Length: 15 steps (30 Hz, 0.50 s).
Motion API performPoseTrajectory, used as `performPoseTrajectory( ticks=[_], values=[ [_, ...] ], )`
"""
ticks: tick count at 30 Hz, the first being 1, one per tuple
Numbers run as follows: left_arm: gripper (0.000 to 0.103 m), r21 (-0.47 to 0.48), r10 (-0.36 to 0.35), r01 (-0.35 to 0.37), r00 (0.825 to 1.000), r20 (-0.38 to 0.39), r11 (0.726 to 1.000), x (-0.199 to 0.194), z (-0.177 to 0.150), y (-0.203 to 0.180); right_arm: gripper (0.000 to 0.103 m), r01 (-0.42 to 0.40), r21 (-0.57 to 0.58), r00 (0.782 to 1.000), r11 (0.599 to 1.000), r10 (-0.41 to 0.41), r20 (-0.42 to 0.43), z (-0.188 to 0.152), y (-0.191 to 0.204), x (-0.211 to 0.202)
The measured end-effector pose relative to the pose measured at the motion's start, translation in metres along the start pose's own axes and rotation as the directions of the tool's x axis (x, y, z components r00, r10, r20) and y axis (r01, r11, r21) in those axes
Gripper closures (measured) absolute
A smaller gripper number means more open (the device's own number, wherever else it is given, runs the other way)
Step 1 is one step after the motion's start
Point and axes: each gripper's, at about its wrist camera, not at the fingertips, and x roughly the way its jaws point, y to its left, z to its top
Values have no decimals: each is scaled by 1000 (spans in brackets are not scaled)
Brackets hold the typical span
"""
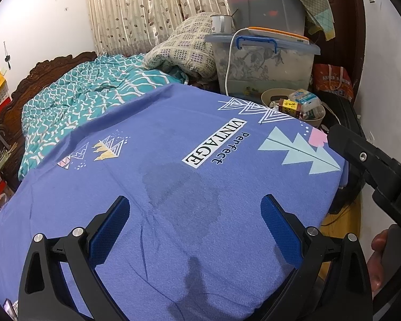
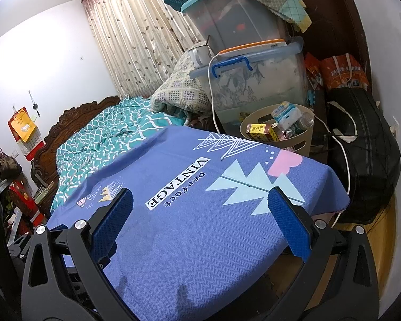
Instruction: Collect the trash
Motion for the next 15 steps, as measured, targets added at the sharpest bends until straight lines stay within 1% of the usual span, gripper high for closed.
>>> performPoseTrajectory(
  ticks=[7,12,15],
  values=[
    [8,-2,-6,6,1000,-4,1000,0,1,0,3,0,-1,1000,1000,0,-1,4,-1,3],
    [8,-6,-42,42,999,-3,999,0,0,0,4,0,-2,1000,1000,0,-3,2,0,1],
    [8,-8,-40,40,999,-6,999,0,0,1,3,0,-1,1000,1000,0,-1,3,0,1]
  ],
)
